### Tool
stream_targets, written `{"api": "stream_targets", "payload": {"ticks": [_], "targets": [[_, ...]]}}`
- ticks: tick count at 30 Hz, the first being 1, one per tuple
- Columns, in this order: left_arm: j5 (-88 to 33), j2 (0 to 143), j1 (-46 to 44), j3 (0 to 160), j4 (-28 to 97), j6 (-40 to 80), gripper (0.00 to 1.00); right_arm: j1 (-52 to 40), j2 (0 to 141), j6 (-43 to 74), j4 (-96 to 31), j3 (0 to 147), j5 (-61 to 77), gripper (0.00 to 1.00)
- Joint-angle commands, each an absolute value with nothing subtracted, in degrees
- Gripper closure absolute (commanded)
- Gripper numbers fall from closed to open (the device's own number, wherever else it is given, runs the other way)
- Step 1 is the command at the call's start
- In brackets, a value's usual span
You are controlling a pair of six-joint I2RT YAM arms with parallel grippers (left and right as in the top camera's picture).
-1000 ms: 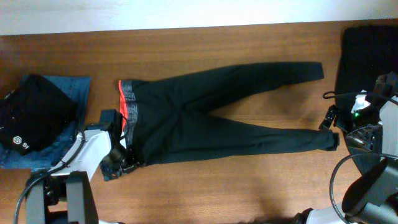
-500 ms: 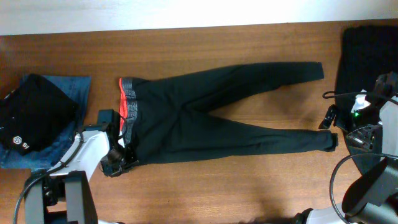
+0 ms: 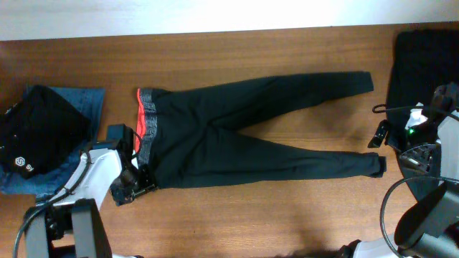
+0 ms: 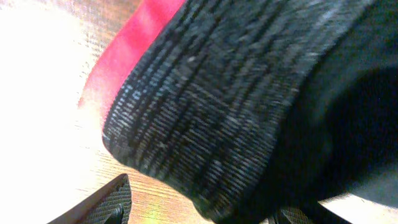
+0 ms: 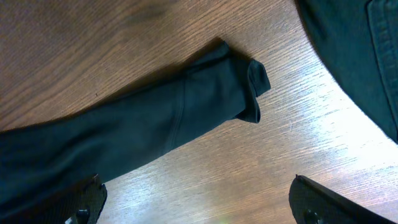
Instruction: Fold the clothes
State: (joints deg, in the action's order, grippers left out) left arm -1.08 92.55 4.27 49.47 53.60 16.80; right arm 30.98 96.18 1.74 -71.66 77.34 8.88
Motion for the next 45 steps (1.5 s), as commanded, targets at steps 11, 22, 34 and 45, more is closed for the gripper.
{"api": "stream_targets", "payload": {"ticks": [11, 22, 34, 45], "targets": [[-1.1, 79.3, 11.6, 53.2, 54.7, 17.1, 0.24, 30.7, 96.6, 2.0, -71.1, 77.0, 9.5, 0.01], [-9.3, 85.3, 13.8, 47.4, 47.6, 16.6, 0.14, 30.7, 96.6, 2.0, -71.4, 77.0, 9.9, 0.01], [-9.7, 92.3, 13.8, 47.1, 45.2, 15.2, 0.65, 30.7, 96.6, 2.0, -71.8, 77.0, 9.9, 0.01], [-9.2, 91.1, 13.8, 51.7, 51.5, 13.1, 0.95, 30.7, 96.8, 1.8, -71.2, 77.0, 9.8, 0.01]]}}
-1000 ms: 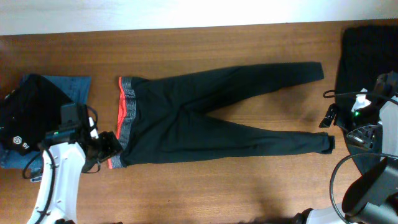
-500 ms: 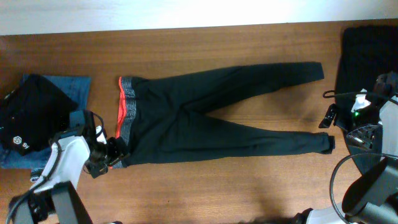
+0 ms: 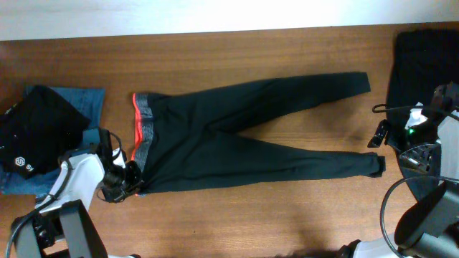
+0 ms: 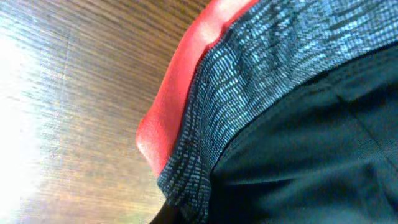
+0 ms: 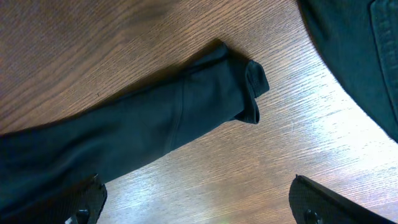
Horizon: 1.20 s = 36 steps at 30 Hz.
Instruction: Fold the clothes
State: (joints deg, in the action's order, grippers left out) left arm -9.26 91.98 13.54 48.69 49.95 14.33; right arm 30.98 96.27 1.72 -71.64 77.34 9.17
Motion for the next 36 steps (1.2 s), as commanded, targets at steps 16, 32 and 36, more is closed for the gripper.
{"api": "stream_targets", "payload": {"ticks": [16, 32, 36], "targets": [[-7.5, 86.8, 13.7, 54.5, 54.0, 13.1, 0.93, 30.7, 97.3, 1.8, -59.6, 68.3, 11.4, 0.0], [-7.7, 86.8, 13.7, 54.4, 54.1, 13.1, 0.93, 30.8, 102.2, 2.5, -48.5, 62.1, 10.5, 0.16], [-7.7, 86.8, 13.7, 54.4, 54.1, 13.1, 0.94, 30.8, 103.4, 2.5, -48.4, 62.1, 10.3, 0.66]]}}
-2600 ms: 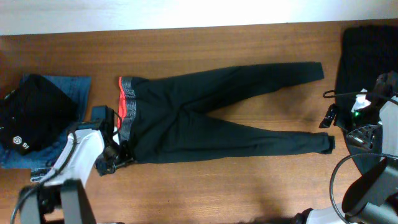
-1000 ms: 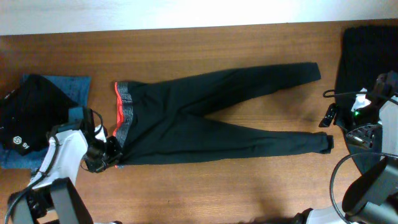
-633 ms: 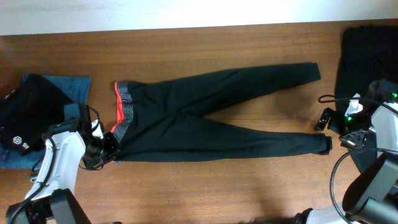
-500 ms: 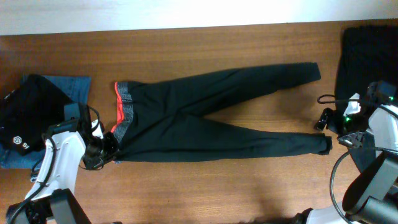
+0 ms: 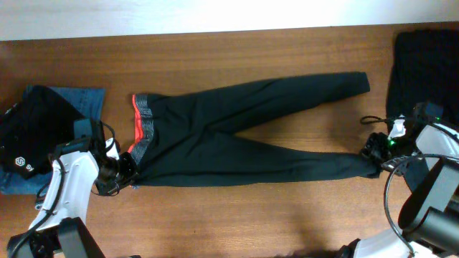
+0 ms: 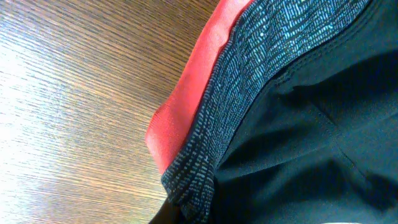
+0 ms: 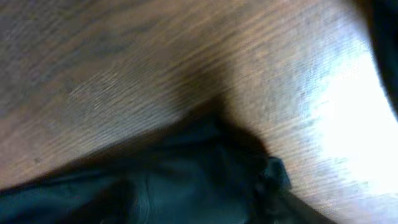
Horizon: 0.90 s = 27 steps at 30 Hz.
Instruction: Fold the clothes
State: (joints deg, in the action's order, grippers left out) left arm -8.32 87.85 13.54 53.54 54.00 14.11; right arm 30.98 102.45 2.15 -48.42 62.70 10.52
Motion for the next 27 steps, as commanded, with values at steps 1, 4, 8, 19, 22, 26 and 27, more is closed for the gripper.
{"api": "stream_targets", "payload": {"ticks": [1, 4, 8, 19, 22, 26, 27], "targets": [[-7.7, 86.8, 13.7, 54.4, 54.1, 13.1, 0.93, 30.8, 103.4, 2.5, -48.3, 62.2, 10.3, 0.89], [-7.7, 86.7, 13.7, 54.5, 54.3, 13.1, 0.94, 30.8, 103.2, 2.5, -48.2, 62.3, 10.3, 0.96], [-6.5, 86.7, 13.7, 57.2, 57.7, 10.6, 0.99, 30.8, 101.7, 2.4, -50.8, 66.0, 12.3, 0.96], [-1.2, 86.1, 13.7, 73.5, 61.8, 10.5, 1.0, 30.8, 97.9, 1.8, -53.8, 84.8, 12.2, 0.96], [-1.3, 86.1, 13.7, 74.4, 58.9, 10.6, 1.0, 30.7, 97.9, 1.8, -51.3, 87.7, 12.3, 0.96], [-1.3, 86.2, 13.7, 74.4, 53.2, 10.6, 0.99, 30.7, 97.9, 1.8, -46.8, 88.5, 12.5, 0.96], [-1.3, 86.2, 13.7, 74.4, 52.0, 10.6, 1.0, 30.7, 98.0, 1.8, -46.0, 88.5, 12.5, 0.96]]}}
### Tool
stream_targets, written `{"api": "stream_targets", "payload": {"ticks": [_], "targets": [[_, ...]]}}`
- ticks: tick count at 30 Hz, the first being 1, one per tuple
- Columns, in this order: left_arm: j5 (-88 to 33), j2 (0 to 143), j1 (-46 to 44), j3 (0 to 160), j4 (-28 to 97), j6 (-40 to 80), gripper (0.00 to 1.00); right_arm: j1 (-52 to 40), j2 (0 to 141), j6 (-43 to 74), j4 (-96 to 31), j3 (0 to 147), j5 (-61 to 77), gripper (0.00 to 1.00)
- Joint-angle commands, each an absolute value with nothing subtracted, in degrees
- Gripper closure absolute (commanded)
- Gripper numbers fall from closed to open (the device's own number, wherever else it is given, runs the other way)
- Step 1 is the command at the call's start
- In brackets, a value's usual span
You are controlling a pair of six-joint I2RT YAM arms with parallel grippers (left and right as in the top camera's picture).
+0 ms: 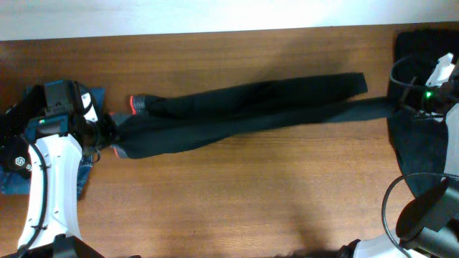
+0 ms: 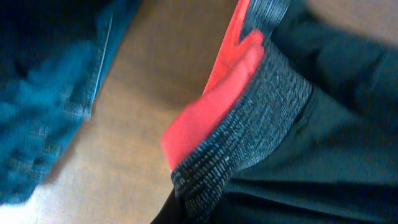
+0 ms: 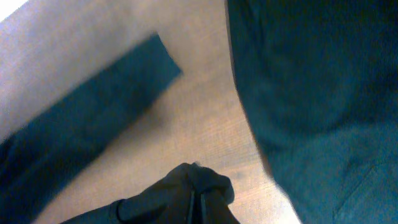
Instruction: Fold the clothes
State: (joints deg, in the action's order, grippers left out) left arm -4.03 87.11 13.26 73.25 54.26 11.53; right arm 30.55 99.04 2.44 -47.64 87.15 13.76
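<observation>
Black leggings [image 1: 244, 111] with a grey and red waistband [image 2: 249, 118] stretch across the table, the near leg now brought up against the far leg. My left gripper [image 1: 107, 134] is shut on the waistband's corner [image 2: 196, 186] at the left end. My right gripper [image 1: 403, 106] is shut on the near leg's cuff [image 3: 199, 186], held off the wood at the right end. The far leg's cuff [image 1: 356, 82] lies flat, also seen as the far cuff [image 3: 134, 74] in the right wrist view.
Folded blue jeans with a black garment [image 1: 21, 136] lie at the left edge, the jeans [image 2: 43, 106] close to my left gripper. Another black garment [image 1: 419, 54] covers the right edge, right beside my right gripper.
Both grippers have moved toward the table's far side with the waistband corner and the near cuff in them. The near leg, then lying at the front, now runs along the far leg.
The leggings first lay spread with legs apart, my left gripper open at the waistband's near corner, my right open beside the near cuff. Then my left was shut on the waistband, then my right reached the cuff. Now the near half is carried up to the far half.
</observation>
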Motion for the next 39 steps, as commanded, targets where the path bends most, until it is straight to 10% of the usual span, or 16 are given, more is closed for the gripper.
{"api": "stream_targets", "payload": {"ticks": [1, 39], "targets": [[-1.3, 86.2, 13.7, 74.4, 50.5, 10.6, 0.99, 30.7, 98.0, 1.8, -45.1, 88.5, 13.0, 0.96], [0.0, 105.4, 10.5, 74.3, 23.6, 14.6, 0.99, 20.6, 115.6, 2.7, -17.3, 88.5, 12.3, 0.95]]}}
